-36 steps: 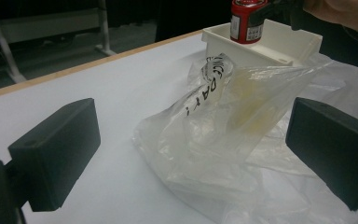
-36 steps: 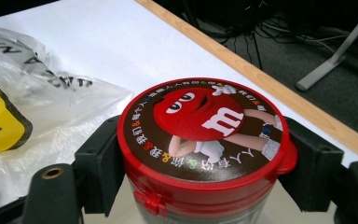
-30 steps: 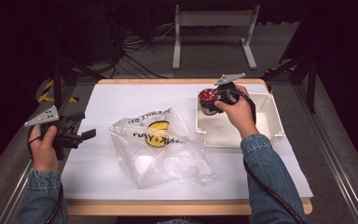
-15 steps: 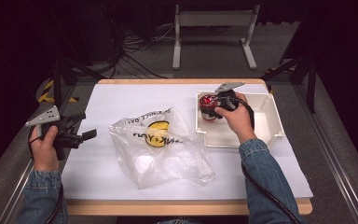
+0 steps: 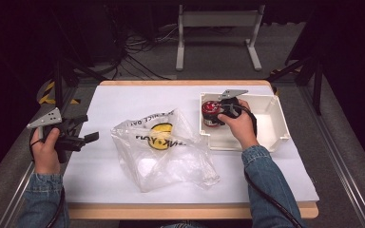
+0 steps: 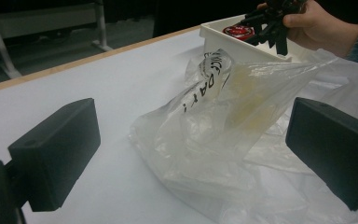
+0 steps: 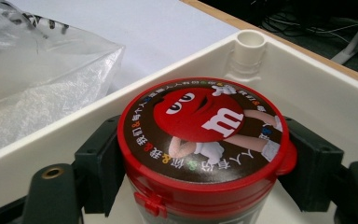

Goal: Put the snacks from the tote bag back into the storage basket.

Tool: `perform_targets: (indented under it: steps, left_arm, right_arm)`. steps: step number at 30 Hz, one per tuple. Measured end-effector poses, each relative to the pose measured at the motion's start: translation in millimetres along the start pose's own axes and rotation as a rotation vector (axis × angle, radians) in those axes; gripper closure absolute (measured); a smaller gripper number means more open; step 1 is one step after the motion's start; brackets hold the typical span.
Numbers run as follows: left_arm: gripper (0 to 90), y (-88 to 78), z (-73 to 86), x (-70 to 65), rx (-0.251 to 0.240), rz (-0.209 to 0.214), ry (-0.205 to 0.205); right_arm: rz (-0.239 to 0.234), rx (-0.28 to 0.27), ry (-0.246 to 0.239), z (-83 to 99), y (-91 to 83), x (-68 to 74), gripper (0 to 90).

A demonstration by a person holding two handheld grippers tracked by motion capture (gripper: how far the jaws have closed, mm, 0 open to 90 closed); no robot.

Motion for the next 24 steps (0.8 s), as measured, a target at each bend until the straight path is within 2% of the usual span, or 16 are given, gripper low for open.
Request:
perform_targets:
  steps: [8,14,20,24]
  left_arm:
    - [3.9,0.2,0.1,0.0,0.002,0.002,0.003]
    - [3.9,2.1,-0.1,-0.3,0.006,0.003,0.007]
    - [3.9,2.8,0.0,-0.6,0.012,0.003,0.011]
    - [3.6,3.4,1.1,-0.5,0.021,0.004,0.011]
  right_arm:
    - [-0.004,-0.024,0.012,5.7,1.4,3.4,24.6]
    - [0.001,-0.017,-0.001,7.4,-1.3,6.3,23.9]
    - [-0.004,-0.016,0.006,8.6,-1.6,7.8,23.9]
    - [-0.016,0.001,0.019,9.2,-1.5,8.0,18.5]
Point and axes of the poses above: each handheld gripper's, and its own axes: y roughly forward along the jaws, z roughly out of its underside, x roughly to its left, the point moved 8 cm from there along y, roughly forward along the jaws, and after that the axes turned 12 degrees about z, right-handed, at the moved point
